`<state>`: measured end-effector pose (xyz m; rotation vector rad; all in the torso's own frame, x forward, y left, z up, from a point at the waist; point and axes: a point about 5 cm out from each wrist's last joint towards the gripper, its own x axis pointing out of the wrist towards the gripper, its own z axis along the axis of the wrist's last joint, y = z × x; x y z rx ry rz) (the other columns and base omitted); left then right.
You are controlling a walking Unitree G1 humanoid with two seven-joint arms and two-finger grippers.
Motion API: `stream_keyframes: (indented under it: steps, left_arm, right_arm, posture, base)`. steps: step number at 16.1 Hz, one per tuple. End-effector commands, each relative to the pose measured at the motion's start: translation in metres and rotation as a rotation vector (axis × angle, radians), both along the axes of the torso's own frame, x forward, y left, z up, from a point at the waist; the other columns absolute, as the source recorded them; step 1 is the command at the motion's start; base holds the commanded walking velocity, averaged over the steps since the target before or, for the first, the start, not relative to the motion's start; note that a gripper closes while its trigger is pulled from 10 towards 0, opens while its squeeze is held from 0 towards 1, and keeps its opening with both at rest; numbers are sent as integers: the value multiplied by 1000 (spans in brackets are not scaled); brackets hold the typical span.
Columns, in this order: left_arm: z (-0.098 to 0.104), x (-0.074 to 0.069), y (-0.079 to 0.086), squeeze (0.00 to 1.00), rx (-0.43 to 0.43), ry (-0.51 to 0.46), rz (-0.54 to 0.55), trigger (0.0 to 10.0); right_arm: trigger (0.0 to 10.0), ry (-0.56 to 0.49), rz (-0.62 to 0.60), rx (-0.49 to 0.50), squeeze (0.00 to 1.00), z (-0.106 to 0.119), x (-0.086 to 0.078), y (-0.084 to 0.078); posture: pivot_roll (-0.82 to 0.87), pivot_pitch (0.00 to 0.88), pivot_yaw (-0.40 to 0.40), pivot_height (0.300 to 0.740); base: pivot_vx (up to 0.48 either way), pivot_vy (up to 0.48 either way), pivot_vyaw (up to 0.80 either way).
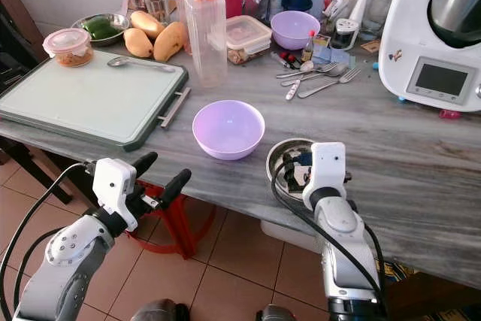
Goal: Setting the table
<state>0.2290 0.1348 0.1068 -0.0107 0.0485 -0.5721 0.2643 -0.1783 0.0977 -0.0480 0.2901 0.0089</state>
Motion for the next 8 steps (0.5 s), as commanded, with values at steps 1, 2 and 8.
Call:
stream_keyframes:
  steps: [1,2,8]
  left_arm:
    - [1,-1,-1,0,6,2,-20,10000]
    - [1,-2,-1,0,6,2,-20,10000]
    - [1,-3,-2,0,9,8,-20,10000]
  right_arm:
    - [10000,24,17,13,1000,-2,1,3]
    - [10000,27,17,15,1000,-2,1,3]
    - [10000,106,70,112,1000,-8,0,15]
  posture:
    - [21,14,10,740]
    - [21,14,10,740]
    - [25,17,7,740]
  base:
    - [0,0,0]
    - [0,0,0]
    - [0,0,0]
